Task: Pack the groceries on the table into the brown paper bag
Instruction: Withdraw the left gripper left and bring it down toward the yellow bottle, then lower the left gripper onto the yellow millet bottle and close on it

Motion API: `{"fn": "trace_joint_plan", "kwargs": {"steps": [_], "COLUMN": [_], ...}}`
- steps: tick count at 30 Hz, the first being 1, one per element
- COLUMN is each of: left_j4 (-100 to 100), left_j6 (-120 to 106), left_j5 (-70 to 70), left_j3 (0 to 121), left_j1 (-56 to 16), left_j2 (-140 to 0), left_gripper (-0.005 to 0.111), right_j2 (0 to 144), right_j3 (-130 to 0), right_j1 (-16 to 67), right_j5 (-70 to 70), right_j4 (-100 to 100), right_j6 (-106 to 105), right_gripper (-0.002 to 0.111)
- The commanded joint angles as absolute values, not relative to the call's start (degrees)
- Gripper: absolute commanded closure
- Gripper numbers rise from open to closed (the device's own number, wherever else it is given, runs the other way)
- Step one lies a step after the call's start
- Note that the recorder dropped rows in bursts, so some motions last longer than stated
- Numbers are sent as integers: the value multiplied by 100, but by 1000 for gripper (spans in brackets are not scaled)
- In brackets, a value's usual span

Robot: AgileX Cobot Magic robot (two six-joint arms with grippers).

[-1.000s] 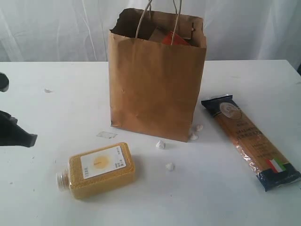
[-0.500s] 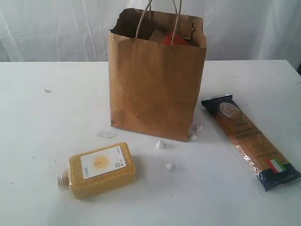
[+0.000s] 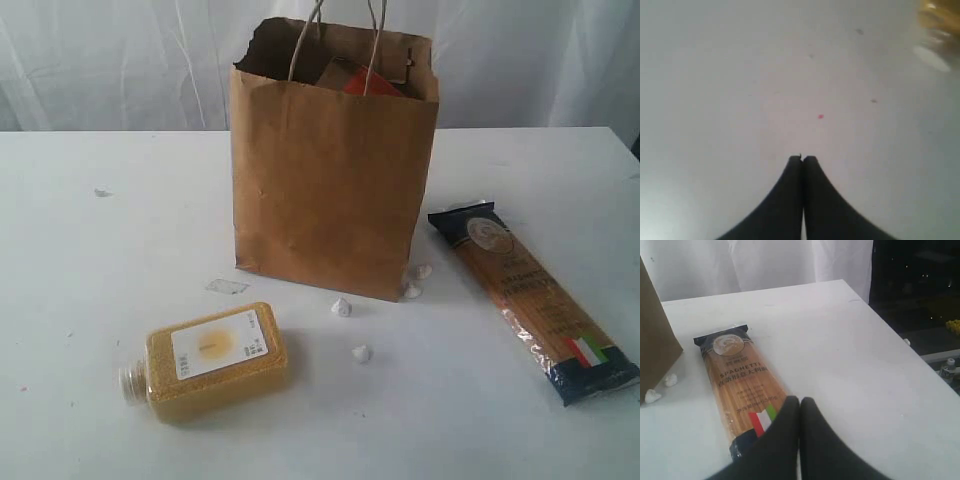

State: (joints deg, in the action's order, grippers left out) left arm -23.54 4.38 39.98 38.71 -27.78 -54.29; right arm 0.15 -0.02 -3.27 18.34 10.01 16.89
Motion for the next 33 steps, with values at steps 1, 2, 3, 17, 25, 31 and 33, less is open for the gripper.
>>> {"fn": "trace_joint_plan", "kwargs": {"steps": [1,2,3,17,25,31,33], "left_j4": [-289,71,341,1348,1596,1665,1665], "left_j6": [-2121,-2555,-3062,-3939,-2886,-4230,-4561], "left_j5": [4203,4189,4162,1118,1381,2773,3440], "left_j3": [4328,4376,4409,4404,4404,5361,5777], "left_j1": [-2815,-2815,-2815,-2815,-2815,-2815,-2815], "left_j2": [-5793,-5839,-5897,-7022,-7110,-7919,-8228], "left_gripper": [107,107,107,5,2,2,2], "right_j2": [0,0,0,0,0,0,0], "right_j3": [0,0,0,0,0,0,0], "right_j1": [-340,-340,-340,-340,-340,-340,-340], "right_j5": [1784,1784,1784,1784,1784,1784,1784], "right_j4": [1005,1005,1005,1005,1005,1005,1005], "right_j6": [1666,1666,1666,1666,1666,1666,1666], "right_gripper": [108,108,108,108,108,108,108]}}
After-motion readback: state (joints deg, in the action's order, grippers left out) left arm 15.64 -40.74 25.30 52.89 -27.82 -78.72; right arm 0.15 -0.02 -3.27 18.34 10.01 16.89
